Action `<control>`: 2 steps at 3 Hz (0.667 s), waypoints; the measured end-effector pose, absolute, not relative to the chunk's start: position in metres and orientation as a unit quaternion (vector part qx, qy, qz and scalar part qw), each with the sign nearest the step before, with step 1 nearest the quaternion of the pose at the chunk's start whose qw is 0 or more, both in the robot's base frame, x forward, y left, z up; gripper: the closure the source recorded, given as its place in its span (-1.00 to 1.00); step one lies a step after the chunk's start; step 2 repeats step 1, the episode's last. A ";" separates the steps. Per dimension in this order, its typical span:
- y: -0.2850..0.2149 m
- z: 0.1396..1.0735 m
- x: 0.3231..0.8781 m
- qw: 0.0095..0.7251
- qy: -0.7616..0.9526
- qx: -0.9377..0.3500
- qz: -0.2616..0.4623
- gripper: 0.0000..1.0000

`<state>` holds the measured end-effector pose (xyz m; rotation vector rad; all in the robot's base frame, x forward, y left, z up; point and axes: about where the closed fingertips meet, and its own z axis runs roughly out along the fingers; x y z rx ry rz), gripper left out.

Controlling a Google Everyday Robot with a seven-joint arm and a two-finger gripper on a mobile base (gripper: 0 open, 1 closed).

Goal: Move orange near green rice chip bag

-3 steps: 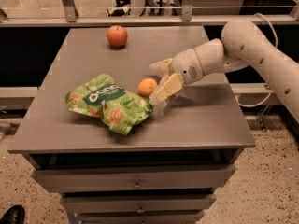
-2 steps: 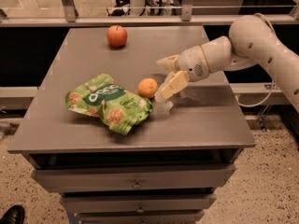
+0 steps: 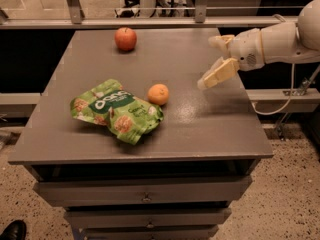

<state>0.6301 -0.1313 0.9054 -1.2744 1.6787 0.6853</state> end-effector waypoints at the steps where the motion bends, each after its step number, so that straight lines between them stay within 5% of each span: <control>1: -0.139 0.911 0.634 0.456 0.678 -0.512 0.267 -1.00; 2: -0.139 0.911 0.634 0.456 0.678 -0.512 0.267 -1.00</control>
Offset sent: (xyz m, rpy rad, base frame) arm 0.0000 0.0000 0.0000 0.0000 0.0000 0.0000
